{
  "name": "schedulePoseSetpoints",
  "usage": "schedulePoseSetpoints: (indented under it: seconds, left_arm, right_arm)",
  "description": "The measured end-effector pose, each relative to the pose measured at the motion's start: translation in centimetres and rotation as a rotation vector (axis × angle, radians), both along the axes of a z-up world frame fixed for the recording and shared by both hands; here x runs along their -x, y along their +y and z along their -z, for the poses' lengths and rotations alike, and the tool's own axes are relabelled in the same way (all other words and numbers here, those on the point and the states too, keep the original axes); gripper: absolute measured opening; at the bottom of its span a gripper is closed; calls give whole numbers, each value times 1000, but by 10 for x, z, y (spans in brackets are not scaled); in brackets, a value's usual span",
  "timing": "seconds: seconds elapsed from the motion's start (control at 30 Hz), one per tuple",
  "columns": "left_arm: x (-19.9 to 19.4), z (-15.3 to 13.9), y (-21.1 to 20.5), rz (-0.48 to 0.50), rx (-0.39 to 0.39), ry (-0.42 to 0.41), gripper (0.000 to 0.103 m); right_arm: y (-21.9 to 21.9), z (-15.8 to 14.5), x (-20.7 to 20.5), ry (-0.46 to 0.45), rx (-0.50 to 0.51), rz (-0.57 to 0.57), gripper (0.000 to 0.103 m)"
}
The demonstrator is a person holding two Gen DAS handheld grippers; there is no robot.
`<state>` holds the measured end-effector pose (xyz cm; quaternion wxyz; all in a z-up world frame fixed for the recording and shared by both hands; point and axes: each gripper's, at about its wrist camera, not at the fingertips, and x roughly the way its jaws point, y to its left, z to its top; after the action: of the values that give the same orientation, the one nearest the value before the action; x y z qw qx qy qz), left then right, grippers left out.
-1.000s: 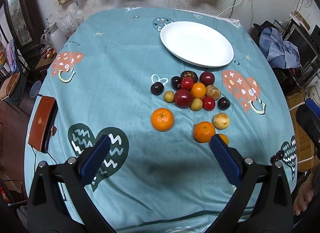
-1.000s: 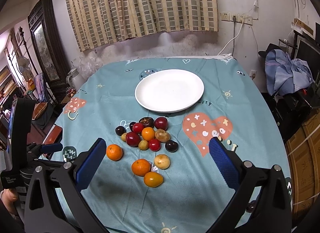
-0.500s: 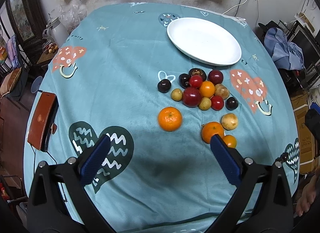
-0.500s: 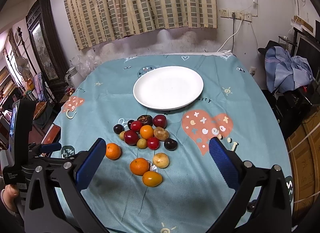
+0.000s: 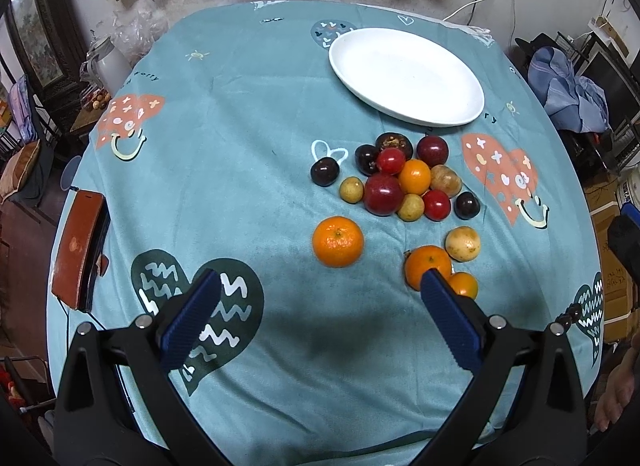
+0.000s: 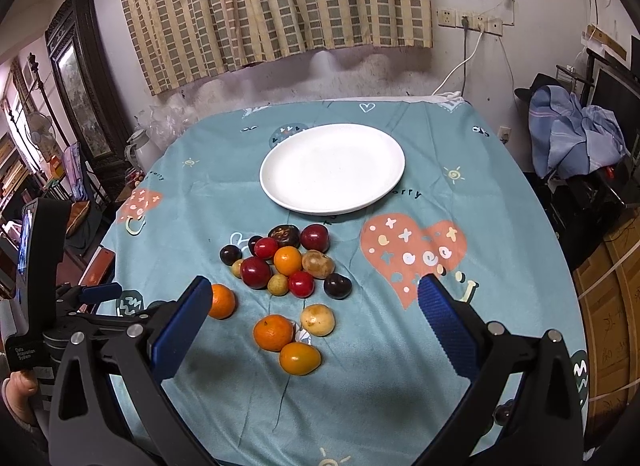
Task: Organize fruits
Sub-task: 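Grasp a mandarin with the left tool while the right tool grasps an orange tomato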
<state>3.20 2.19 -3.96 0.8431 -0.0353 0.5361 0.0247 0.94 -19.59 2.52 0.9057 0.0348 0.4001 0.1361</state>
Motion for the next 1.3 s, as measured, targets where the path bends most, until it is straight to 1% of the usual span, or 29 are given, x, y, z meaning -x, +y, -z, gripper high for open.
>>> schedulePoseSetpoints:
  seconds: [0.13, 0.2, 0.23, 0.27, 0.3, 0.37, 0.43, 0.47, 0.5, 0.6, 0.67, 0.73, 0.8, 0.97, 1.17, 1.27, 1.3]
  left_arm:
    - [-3, 3, 0, 7, 2, -1, 101]
    - [-3, 4, -1, 27, -10, -33, 98]
    - [-4, 7, -2, 48, -3, -43, 83]
    - [-6, 12, -1, 70, 11, -34, 59]
    - [-10, 23, 0, 89, 35, 1, 53]
    - [-13, 42, 5, 99, 63, 24, 52]
    - [-14, 57, 7, 102, 55, 39, 51]
    - [-15, 64, 9, 110, 72, 42, 51]
    - [-16, 67, 10, 117, 81, 36, 52]
    - [-24, 76, 7, 154, 58, 10, 51]
    - [-32, 82, 2, 182, 57, 9, 51]
    - [-41, 90, -5, 210, 49, 12, 47]
    - [-45, 94, -7, 216, 36, 3, 47]
    - [-51, 95, -1, 229, 85, -14, 45]
    - [-47, 96, 6, 232, 121, -21, 45]
    - [-46, 95, 5, 241, 105, -31, 45]
    - [-46, 95, 3, 245, 91, -36, 45]
  right_arm:
    - [-1, 1, -2, 8, -11, -4, 102]
    - [-4, 1, -1, -1, -63, -35, 102]
    - [-5, 1, -1, -5, -70, -36, 102]
    - [-5, 3, -2, -4, -60, -33, 102]
    - [-5, 5, -3, 3, -51, -33, 102]
    - [-6, 12, -6, 28, -48, -22, 102]
    - [-11, 17, -8, 46, -56, -3, 102]
    - [-14, 19, -9, 53, -56, 10, 102]
    - [-16, 20, -9, 57, -55, 18, 102]
    - [-22, 26, -10, 81, -53, 43, 102]
    - [-26, 28, -9, 88, -51, 58, 102]
    - [-30, 28, -9, 90, -49, 74, 102]
    - [-33, 29, -8, 93, -49, 87, 102]
    - [-36, 37, -11, 131, -49, 96, 102]
    - [-34, 50, -19, 163, -19, 66, 102]
    - [-22, 75, -20, 198, 7, -37, 102]
    - [-17, 86, -20, 226, 9, -80, 102]
